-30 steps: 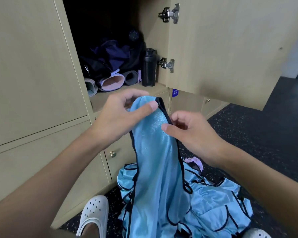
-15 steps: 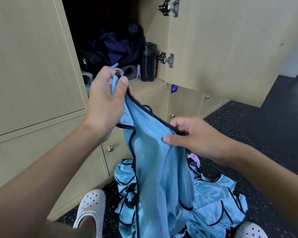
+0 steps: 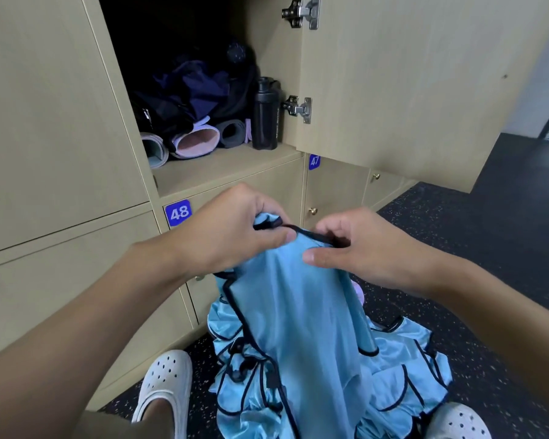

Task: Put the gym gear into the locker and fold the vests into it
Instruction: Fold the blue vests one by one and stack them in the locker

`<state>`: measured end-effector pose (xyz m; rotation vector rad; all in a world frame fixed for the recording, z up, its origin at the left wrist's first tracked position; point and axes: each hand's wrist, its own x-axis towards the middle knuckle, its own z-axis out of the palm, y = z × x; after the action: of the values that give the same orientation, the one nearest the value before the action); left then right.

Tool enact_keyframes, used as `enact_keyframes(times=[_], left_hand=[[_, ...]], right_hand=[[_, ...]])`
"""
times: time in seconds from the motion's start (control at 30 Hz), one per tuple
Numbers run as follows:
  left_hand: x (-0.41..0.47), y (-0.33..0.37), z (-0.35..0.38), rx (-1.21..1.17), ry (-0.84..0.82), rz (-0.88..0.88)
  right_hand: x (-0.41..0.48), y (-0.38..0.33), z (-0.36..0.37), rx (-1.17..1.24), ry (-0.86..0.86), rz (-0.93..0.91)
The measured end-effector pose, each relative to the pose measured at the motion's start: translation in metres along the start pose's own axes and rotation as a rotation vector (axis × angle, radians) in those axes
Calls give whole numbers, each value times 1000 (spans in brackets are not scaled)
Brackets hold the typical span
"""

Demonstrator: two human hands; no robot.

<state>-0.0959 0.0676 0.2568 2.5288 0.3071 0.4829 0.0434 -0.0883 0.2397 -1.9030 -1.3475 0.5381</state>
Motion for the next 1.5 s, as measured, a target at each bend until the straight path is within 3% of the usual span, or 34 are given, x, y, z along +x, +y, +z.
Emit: enact_keyframes(times=[0.2, 0.27, 0.4, 0.53, 0.83, 0.9, 0.97, 1.03, 1.1, 1.23, 1.5], left_hand=[[0, -17, -20, 436, 123, -126], [0, -17, -18, 343, 110, -112], [-1, 2, 2, -46, -89, -24], [2, 3, 10, -207, -200, -29], [1, -12, -1, -19, 93, -105], [-1, -6, 2, -144, 26, -96], [-1, 1, 9, -251, -142, -43], [0, 2, 17, -299, -293, -32], [0, -1, 22, -293, -341, -69], [0, -2, 23, -252, -306, -126], [-1, -16, -5, -152, -64, -177]], right_hand=[[-7, 11, -12, -7, -22, 54], [-7, 10, -12, -24, 15, 29], [-5, 3, -7, -2, 42, -33], [-5, 3, -4, 30, 25, -72], [-11, 7, -10, 81, -34, 54], [-10, 4, -7, 63, -22, 36], [-8, 0, -4, 50, -24, 4], [-7, -3, -2, 67, -31, -14], [-7, -3, -2, 99, -39, -17], [-7, 2, -3, 104, -48, -14], [-12, 11, -14, -3, -25, 77]])
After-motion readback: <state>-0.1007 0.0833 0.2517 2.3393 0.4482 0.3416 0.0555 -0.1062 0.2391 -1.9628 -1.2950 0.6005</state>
